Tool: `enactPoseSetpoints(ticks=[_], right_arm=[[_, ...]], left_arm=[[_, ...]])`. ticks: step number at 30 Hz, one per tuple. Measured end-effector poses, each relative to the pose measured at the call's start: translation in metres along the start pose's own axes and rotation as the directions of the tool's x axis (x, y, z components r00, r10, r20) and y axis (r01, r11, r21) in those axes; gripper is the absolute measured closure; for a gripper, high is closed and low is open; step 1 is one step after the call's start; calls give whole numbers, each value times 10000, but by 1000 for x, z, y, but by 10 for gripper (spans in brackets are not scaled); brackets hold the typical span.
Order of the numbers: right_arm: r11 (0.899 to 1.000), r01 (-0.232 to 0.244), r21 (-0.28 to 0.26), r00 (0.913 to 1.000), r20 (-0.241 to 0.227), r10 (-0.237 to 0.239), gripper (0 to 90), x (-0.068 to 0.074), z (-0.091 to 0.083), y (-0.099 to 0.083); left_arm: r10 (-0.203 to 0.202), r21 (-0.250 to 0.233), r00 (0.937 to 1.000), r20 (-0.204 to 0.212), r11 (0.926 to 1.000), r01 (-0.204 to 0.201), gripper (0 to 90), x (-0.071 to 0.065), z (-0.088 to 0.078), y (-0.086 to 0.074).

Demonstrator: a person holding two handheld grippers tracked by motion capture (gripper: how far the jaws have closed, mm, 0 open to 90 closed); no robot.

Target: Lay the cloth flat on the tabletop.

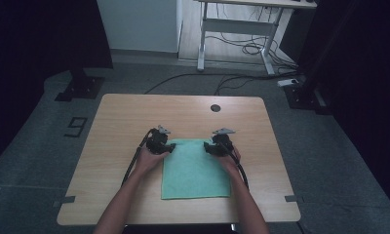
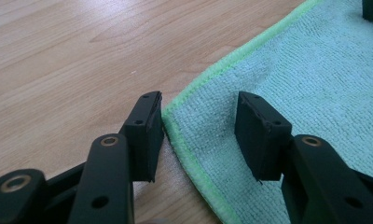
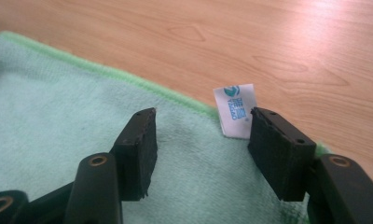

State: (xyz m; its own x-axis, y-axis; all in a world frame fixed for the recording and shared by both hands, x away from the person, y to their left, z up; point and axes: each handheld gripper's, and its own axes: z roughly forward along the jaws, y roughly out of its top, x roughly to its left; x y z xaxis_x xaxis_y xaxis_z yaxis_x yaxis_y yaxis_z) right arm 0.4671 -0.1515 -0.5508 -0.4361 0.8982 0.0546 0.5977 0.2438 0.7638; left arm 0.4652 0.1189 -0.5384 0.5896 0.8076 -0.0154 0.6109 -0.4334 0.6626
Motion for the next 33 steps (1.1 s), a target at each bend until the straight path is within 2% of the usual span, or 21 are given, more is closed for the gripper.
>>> enactPoseSetpoints(ticks=[2, 3, 4, 8, 15, 21, 22, 24, 25, 26, 27, 28, 29, 31, 33], right_arm=[[10000, -21, 11, 9999, 101, 21, 419, -1, 0, 0], [10000, 74, 27, 9994, 332, -74, 424, -2, 0, 0], [10000, -38, -52, 9996, 282, 39, 464, -6, -1, -1], [9999, -7, -124, 9999, 161, 9, 484, -12, -2, -2], [9998, -71, -160, 9997, 251, 75, 490, -14, -3, -3], [10000, -63, -36, 9991, 416, 64, 486, -14, -5, -4], [10000, -75, -33, 9988, 477, 77, 485, -13, -6, -5], [10000, -79, -5, 9986, 530, 79, 486, -12, -7, -5], [9999, -67, -139, 9985, 541, 75, 486, -12, -7, -7], [9999, -67, -139, 9985, 541, 75, 486, -12, -7, -7], [9999, -67, -147, 9984, 552, 75, 486, -12, -8, -8], [9999, -47, -125, 9985, 537, 53, 486, -13, -8, -8], [9999, -47, -122, 9986, 530, 54, 486, -13, -8, -8], [10000, -31, -95, 9987, 512, 36, 486, -13, -8, -8], [10000, -24, -87, 9987, 503, 28, 486, -13, -8, -7]], left_arm=[[20, 4, 10000, 13, 10000, -20, 513, 0, 0, 0], [32, 5, 10000, 28, 10000, -32, 513, 0, 0, 0], [31, -16, 10000, 36, 10000, -31, 503, 1, 0, 0], [149, -33, 9998, 149, 9999, -149, 473, 5, 1, 0], [183, -237, 9997, 178, 9996, -179, 441, 9, 4, 1], [131, -175, 9998, 123, 9998, -129, 437, 9, 5, 2], [120, -191, 9999, 62, 9997, -119, 437, 9, 4, 2], [106, -230, 9986, -510, 9997, -118, 450, 10, 3, 3], [-44, -283, 9974, -724, 9996, 23, 470, 12, 2, 2], [-44, -283, 9974, -724, 9996, 23, 469, 12, 2, 2], [-28, -230, 9960, -896, 9997, 8, 469, 13, 2, 2], [-200, -267, 9946, -1020, 9995, 174, 477, 15, 2, 2], [-200, -267, 9946, -1020, 9995, 174, 482, 15, 2, 2], [-18, -289, 9903, -1387, 9996, -22, 501, 13, 3, 3], [-27, -259, 9895, -1443, 9997, -11, 511, 12, 3, 3]])
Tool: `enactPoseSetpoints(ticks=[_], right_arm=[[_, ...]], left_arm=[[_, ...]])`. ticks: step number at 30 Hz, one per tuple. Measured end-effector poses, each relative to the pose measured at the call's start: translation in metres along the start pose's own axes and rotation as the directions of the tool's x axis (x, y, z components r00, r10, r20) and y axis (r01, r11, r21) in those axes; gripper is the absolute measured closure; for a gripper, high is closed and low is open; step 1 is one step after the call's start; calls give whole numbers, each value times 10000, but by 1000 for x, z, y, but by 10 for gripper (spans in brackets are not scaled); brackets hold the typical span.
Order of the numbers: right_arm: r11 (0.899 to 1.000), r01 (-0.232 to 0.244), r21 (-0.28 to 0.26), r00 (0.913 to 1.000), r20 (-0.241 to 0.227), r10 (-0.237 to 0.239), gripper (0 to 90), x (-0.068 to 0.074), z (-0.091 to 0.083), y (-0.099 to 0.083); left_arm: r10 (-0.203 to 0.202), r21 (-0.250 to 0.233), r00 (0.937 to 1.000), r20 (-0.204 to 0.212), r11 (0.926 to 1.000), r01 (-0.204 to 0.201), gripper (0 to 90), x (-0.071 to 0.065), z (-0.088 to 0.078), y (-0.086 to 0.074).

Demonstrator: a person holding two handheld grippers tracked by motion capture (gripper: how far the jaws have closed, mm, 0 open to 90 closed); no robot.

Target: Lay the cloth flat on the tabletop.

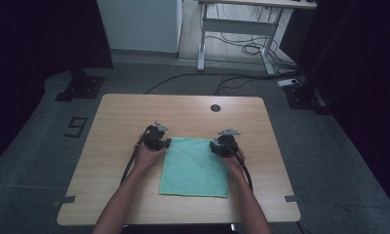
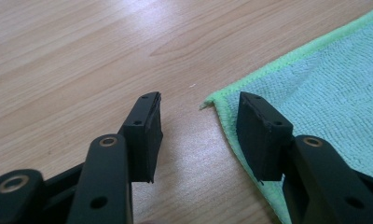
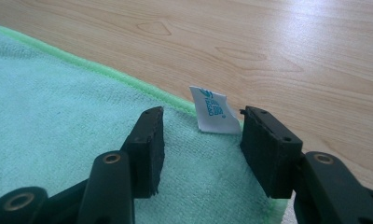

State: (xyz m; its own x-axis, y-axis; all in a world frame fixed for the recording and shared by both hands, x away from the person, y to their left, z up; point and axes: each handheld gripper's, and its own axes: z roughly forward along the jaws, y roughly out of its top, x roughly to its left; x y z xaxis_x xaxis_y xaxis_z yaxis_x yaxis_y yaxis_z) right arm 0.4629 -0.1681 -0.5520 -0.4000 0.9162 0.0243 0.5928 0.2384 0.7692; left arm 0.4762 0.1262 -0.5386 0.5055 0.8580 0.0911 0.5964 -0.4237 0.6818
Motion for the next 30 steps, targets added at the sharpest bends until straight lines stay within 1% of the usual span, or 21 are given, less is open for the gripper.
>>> enactPoseSetpoints(ticks=[4, 7, 8, 10, 12, 13, 15, 17, 18, 21, 22, 23, 24, 25, 26, 27, 30], right_arm=[[10000, -11, 32, 10000, 9, 11, 486, 0, 0, 0], [10000, -45, 51, 10000, -1, 45, 486, 0, -1, 0], [10000, -45, 51, 10000, -1, 45, 486, 0, -1, 0], [9999, -96, 77, 10000, 14, 96, 485, 0, -1, 1], [9999, -64, 140, 10000, 71, 63, 464, 1, -1, 1], [9998, -86, 163, 9999, -52, 87, 442, 1, -2, 1], [9999, -140, 63, 9998, -163, 141, 434, 2, -6, 1], [9997, -165, -171, 9993, -325, 159, 432, 4, -14, 2], [9997, -165, -171, 9993, -325, 159, 432, 4, -14, 2], [9989, 3, -460, 9982, -594, -30, 423, 12, -27, 2], [9977, 107, -672, 9970, -754, -158, 422, 18, -36, 1], [9973, 95, -730, 9963, -850, -158, 423, 20, -38, 1], [9968, 77, -799, 9950, -985, -156, 422, 24, -42, 0], [9966, 120, -819, 9943, -1048, -206, 423, 27, -44, 0], [9966, 120, -819, 9943, -1048, -206, 423, 27, -44, 0], [9959, 220, -879, 9928, -1153, -321, 423, 33, -48, -1], [9950, 363, -934, 9889, -1399, -492, 423, 42, -52, -2]], left_arm=[[-255, 95, 9996, 118, 9996, 254, 515, 2, 0, 0], [-288, 93, 9995, 91, 9995, 287, 527, 2, -1, 0], [-236, 108, 9997, 74, 9997, 235, 527, 2, -1, 0], [-288, 122, 9995, 121, 9995, 286, 533, 2, -2, 1], [-252, 22, 9996, 105, 9997, 251, 537, 1, -6, 2], [-234, -211, 9997, 100, 9995, 236, 539, 1, -12, 4], [-328, -390, 9993, 203, 9987, 336, 539, 3, -19, 6], [-368, -500, 9989, 293, 9980, 383, 537, 5, -25, 7], [-368, -500, 9989, 293, 9980, 383, 535, 5, -25, 7], [-319, -597, 9988, 363, 9976, 340, 530, 7, -32, 7], [-276, -621, 9989, 381, 9976, 300, 526, 6, -35, 7], [-276, -621, 9989, 381, 9976, 300, 524, 6, -35, 7], [-270, -691, 9987, 435, 9972, 300, 524, 6, -39, 8], [-270, -691, 9987, 435, 9972, 300, 523, 6, -39, 8], [-242, -712, 9986, 460, 9971, 275, 523, 5, -40, 8], [-203, -752, 9985, 507, 9969, 241, 520, 5, -42, 8], [-234, -796, 9982, 554, 9964, 278, 520, 6, -43, 8]])
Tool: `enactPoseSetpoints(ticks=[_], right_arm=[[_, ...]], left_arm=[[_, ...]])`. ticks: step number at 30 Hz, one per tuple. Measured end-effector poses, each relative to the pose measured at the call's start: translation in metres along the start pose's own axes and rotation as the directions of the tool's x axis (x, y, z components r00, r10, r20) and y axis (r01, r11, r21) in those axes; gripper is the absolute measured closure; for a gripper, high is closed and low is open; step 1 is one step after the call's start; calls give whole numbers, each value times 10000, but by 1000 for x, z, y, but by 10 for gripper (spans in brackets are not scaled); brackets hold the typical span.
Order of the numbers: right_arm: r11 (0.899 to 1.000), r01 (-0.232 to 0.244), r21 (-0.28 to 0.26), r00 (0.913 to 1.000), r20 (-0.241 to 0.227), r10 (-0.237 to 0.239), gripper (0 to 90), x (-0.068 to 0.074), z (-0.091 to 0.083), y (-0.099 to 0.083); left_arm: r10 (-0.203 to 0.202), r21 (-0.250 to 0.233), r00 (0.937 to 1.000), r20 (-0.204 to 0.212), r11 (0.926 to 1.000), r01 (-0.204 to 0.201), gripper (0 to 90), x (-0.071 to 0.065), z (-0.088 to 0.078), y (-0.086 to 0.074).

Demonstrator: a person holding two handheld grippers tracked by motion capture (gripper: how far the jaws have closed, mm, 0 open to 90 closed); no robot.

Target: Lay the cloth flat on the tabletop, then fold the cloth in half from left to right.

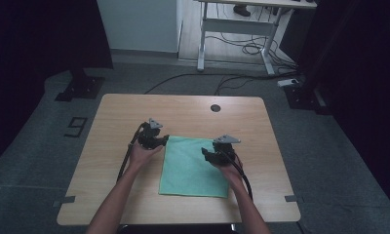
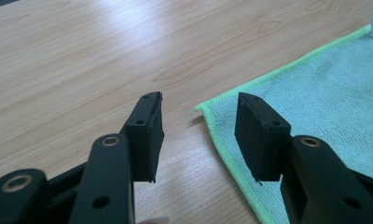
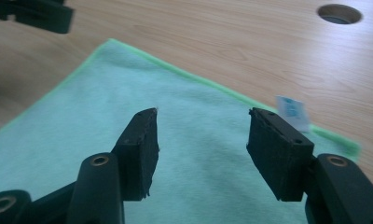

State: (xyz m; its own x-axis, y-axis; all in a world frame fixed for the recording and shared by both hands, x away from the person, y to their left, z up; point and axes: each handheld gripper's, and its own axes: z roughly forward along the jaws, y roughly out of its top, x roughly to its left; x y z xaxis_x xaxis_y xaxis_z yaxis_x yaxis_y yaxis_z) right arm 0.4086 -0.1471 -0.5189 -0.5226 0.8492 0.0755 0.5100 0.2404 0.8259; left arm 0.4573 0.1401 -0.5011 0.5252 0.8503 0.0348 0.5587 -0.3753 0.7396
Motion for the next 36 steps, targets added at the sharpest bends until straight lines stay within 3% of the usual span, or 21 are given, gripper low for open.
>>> enactPoseSetpoints(ticks=[9, 20, 36], right_arm=[[9991, 406, -130, 9974, -587, -413, 426, 26, 2, 0], [9982, 527, -296, 9917, -1156, -557, 422, 55, -2, -2], [9978, 631, -186, 9821, -1765, -654, 428, 82, 3, -15]], left_arm=[[-285, 26, 9993, 233, 9996, 285, 515, 4, 3, -1], [-571, 106, 9980, 285, 9983, 568, 506, 8, 15, -4], [-404, 397, 9974, 595, 9985, 381, 505, 7, 29, 3]])
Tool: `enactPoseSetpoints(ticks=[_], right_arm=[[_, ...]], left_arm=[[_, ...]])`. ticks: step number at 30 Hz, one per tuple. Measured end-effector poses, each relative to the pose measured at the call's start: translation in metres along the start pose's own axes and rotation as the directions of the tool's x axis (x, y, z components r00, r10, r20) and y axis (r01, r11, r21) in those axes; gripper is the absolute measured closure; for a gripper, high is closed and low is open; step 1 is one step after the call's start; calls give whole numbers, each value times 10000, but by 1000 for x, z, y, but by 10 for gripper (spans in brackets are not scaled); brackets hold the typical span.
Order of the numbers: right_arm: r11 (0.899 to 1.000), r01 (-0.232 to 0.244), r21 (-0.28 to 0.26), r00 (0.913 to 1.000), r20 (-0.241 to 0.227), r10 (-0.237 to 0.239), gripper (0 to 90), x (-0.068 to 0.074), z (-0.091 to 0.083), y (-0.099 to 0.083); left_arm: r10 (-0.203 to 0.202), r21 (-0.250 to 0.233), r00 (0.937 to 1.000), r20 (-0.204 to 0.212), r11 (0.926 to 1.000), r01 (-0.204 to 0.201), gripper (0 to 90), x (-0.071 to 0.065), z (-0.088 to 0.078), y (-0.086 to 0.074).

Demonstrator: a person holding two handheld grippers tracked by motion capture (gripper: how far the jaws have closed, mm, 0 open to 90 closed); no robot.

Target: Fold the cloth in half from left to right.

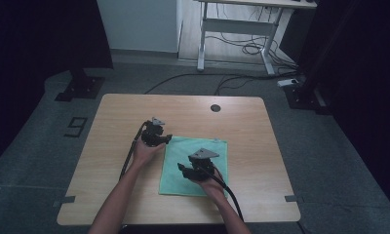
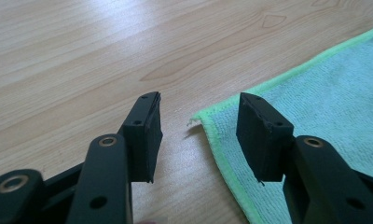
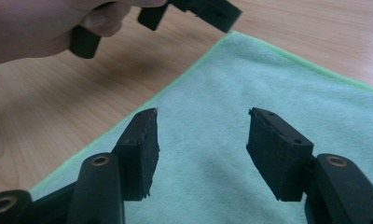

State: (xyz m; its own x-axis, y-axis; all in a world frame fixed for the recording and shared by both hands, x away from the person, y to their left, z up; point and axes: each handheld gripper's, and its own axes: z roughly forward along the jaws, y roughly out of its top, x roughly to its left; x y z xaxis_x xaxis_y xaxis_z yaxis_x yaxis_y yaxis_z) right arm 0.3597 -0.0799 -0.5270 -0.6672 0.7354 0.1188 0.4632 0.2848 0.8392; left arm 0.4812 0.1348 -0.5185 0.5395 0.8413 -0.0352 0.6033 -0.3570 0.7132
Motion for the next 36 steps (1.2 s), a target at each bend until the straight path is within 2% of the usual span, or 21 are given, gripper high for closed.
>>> enactPoseSetpoints(ticks=[7, 15, 19, 25, 27, 30, 32, 36], right_arm=[[10000, 78, 42, 9997, -230, -77, 429, 9, 3, -7], [9999, 156, 23, 9994, -294, -155, 432, 15, 1, -8], [9999, 137, 27, 9990, -427, -136, 432, 18, 0, -9], [9998, 205, 20, 9977, -640, -203, 431, 25, -2, -9], [9997, 237, -9, 9968, -769, -237, 433, 29, -4, -10], [9995, 303, -19, 9956, -882, -304, 437, 33, -6, -11], [9990, 447, 13, 9925, -1138, -442, 445, 43, -8, -14], [9988, 499, 11, 9889, -1399, -492, 459, 52, -9, -17]], left_arm=[[-164, 164, 9999, -30, 9997, 165, 512, 3, 14, -4], [-83, 213, 9999, 80, 9997, 82, 527, 1, 21, -6], [81, 334, 9999, 121, 9994, -85, 588, -1, 24, -7], [319, 472, 9990, 309, 9983, -333, 790, -7, 23, -7], [453, 544, 9987, 221, 9974, -464, 838, -10, 22, -6], [450, 599, 9987, 250, 9971, -464, 858, -11, 20, -7], [389, 549, 9989, 268, 9977, -403, 863, -11, 16, -8], [350, 527, 9991, 243, 9980, -363, 865, -11, 12, -9]])
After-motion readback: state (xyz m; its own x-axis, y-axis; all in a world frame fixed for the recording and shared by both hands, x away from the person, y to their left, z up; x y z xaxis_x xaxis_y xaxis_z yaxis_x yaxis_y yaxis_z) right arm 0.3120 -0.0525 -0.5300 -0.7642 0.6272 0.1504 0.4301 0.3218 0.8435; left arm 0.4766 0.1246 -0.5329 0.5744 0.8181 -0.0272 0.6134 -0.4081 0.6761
